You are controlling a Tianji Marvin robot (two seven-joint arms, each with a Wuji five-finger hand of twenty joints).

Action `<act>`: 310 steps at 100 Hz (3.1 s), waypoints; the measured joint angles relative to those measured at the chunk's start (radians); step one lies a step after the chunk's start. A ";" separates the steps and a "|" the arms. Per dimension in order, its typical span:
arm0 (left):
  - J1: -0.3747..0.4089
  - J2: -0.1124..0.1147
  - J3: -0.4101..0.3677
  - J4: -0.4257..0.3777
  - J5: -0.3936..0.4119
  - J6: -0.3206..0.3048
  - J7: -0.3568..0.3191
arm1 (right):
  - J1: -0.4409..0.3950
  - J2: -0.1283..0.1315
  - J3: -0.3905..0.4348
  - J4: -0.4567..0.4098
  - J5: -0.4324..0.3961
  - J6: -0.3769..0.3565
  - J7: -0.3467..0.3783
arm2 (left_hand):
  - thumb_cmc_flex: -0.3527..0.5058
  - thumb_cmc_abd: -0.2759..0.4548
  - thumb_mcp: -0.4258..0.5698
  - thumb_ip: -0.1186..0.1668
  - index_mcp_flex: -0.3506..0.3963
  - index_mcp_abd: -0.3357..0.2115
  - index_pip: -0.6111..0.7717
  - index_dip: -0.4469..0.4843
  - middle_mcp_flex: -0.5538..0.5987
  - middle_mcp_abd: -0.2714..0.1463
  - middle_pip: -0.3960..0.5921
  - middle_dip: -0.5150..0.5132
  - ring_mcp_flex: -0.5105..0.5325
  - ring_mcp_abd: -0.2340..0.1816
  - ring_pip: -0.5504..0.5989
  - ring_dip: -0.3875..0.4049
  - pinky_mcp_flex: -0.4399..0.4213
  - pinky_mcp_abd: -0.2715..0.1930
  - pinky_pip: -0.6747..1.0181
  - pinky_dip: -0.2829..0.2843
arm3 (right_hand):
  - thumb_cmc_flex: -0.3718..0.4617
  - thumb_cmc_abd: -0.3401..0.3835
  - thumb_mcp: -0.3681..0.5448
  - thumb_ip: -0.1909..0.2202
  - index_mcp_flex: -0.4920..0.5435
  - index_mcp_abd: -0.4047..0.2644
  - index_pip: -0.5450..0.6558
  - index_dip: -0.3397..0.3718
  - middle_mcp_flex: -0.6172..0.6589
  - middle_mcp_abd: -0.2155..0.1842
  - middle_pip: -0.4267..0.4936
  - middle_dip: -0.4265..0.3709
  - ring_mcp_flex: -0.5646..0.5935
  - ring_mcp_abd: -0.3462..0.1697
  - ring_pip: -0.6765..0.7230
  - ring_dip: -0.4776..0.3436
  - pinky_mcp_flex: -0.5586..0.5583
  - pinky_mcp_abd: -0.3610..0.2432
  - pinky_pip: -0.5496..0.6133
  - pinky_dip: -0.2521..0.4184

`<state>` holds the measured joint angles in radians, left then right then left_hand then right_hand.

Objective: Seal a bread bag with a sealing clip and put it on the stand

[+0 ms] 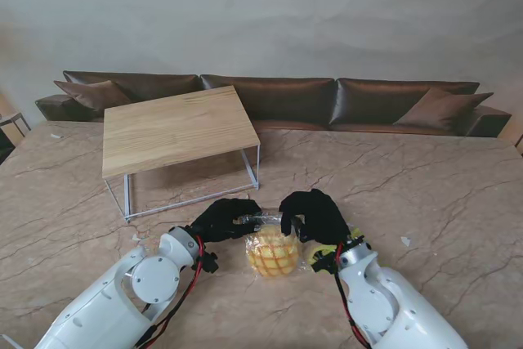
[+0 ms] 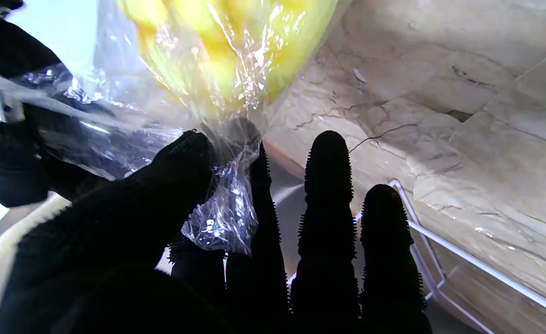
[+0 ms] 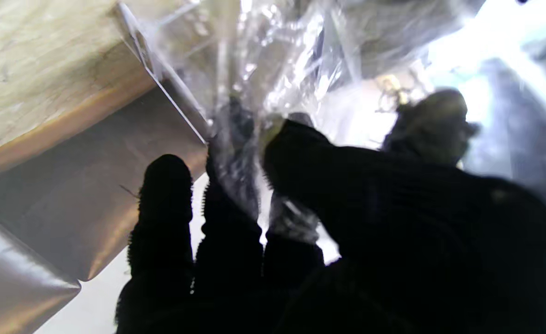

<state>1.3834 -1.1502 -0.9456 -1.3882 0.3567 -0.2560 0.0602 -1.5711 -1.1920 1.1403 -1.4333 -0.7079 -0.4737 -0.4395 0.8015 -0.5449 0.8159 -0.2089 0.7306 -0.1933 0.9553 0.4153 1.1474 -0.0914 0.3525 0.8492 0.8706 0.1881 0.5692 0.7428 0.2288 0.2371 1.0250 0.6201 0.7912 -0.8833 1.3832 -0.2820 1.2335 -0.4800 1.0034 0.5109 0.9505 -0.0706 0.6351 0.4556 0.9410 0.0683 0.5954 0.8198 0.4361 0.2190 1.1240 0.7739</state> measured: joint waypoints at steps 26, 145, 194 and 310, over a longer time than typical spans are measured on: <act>0.004 -0.010 0.000 0.007 0.023 0.011 0.060 | -0.191 0.072 0.172 -0.252 0.123 0.035 0.304 | 0.024 -0.003 0.022 0.000 0.000 0.000 0.029 0.021 0.006 0.014 0.034 -0.018 0.027 0.000 0.038 0.002 0.025 0.000 0.050 0.000 | -0.569 -0.138 -0.114 -0.143 -0.302 -0.018 0.004 -0.232 -0.214 0.028 -0.090 -0.138 -0.330 -0.032 -0.170 -0.261 -0.233 -0.012 -0.234 0.003; 0.059 -0.025 -0.035 0.040 0.018 -0.076 0.149 | 0.049 0.015 -0.083 -0.009 0.152 0.267 0.080 | -0.036 0.021 0.019 0.011 -0.023 -0.054 0.029 0.121 -0.040 0.012 0.057 0.066 -0.036 0.028 0.071 0.063 -0.042 0.034 0.011 0.039 | -0.249 -0.091 -0.123 -0.082 -0.228 0.019 0.060 -0.373 0.344 0.009 0.080 0.021 0.316 -0.004 0.374 0.053 0.328 0.026 0.358 0.163; 0.060 -0.041 -0.041 0.047 0.034 -0.070 0.198 | -0.189 0.084 0.292 -0.240 -0.006 0.197 0.386 | -0.025 0.018 0.012 -0.002 -0.039 -0.070 0.028 0.267 -0.026 0.013 0.164 0.116 0.026 0.034 0.140 0.121 -0.009 0.033 0.061 0.047 | -0.587 -0.155 -0.083 0.039 -0.635 0.320 -0.337 -0.197 -0.138 0.040 -0.100 -0.153 -0.125 -0.036 -0.297 -0.392 -0.137 -0.155 -0.345 -0.281; 0.085 -0.031 -0.075 0.016 0.036 -0.095 0.171 | -0.108 0.160 0.145 0.046 -0.467 0.248 0.083 | -0.026 0.017 0.021 -0.004 -0.030 -0.070 0.020 0.268 -0.021 0.013 0.164 0.114 0.027 0.034 0.139 0.121 -0.002 0.033 0.073 0.047 | -0.565 -0.238 -0.009 0.027 -0.669 0.194 -0.219 -0.193 -0.232 -0.026 -0.150 -0.175 -0.266 -0.133 -0.349 -0.590 -0.244 -0.284 -0.417 -0.647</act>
<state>1.4683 -1.1810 -1.0209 -1.3718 0.3930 -0.3514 0.2314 -1.6790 -1.0315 1.2852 -1.3872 -1.1746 -0.2261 -0.3560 0.7760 -0.5282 0.8370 -0.2131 0.7001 -0.2637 0.9748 0.6833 1.1263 -0.0786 0.5166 0.9634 0.8973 0.2223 0.7086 0.8637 0.2265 0.2698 1.0978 0.6672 0.2258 -1.1213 1.3738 -0.2545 0.5646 -0.2861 0.7848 0.3180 0.7181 -0.0964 0.4853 0.2810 0.6748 -0.0652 0.2463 0.2301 0.1923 -0.0650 0.7069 0.1264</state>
